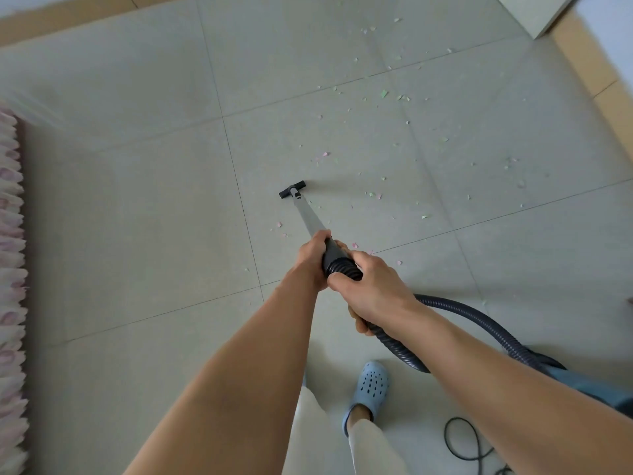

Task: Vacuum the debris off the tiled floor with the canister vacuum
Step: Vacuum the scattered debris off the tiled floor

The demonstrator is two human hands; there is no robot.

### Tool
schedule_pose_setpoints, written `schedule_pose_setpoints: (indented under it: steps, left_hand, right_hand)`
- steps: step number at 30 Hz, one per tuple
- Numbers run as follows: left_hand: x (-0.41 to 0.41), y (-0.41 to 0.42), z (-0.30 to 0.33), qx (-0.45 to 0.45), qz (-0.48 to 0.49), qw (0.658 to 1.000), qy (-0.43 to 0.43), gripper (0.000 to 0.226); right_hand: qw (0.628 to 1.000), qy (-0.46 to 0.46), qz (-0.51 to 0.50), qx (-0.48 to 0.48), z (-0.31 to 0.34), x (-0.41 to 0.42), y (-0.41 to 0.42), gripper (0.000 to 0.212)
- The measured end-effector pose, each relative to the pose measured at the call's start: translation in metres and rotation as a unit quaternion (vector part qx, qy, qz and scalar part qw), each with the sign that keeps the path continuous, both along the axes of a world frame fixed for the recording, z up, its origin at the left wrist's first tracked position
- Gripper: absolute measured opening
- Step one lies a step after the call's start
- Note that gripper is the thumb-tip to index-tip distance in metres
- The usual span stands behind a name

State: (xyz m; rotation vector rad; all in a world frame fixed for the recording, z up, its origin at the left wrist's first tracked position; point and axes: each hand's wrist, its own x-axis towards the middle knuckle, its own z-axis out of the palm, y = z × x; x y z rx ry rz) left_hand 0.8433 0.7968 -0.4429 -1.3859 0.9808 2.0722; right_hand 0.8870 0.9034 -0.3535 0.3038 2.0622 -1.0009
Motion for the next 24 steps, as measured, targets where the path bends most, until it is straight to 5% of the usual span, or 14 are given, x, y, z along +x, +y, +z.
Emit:
schedule_pose_setpoints:
  steps: [11,24]
  left_hand:
    - [0.029,0.013,-0.001,0.004,0.027,1.0,-0.003,0.016]
    - [0.017,-0.08,-0.012,-0.054,0.06,0.997,-0.007,0.018]
  right_hand:
    - [0.999,-0.023,0.012,-0.043,-0.003,0.02,0.021,0.024]
    - [0.994,-0.063,0.043,-0.079,-0.018,-0.008,-0.065,0.03]
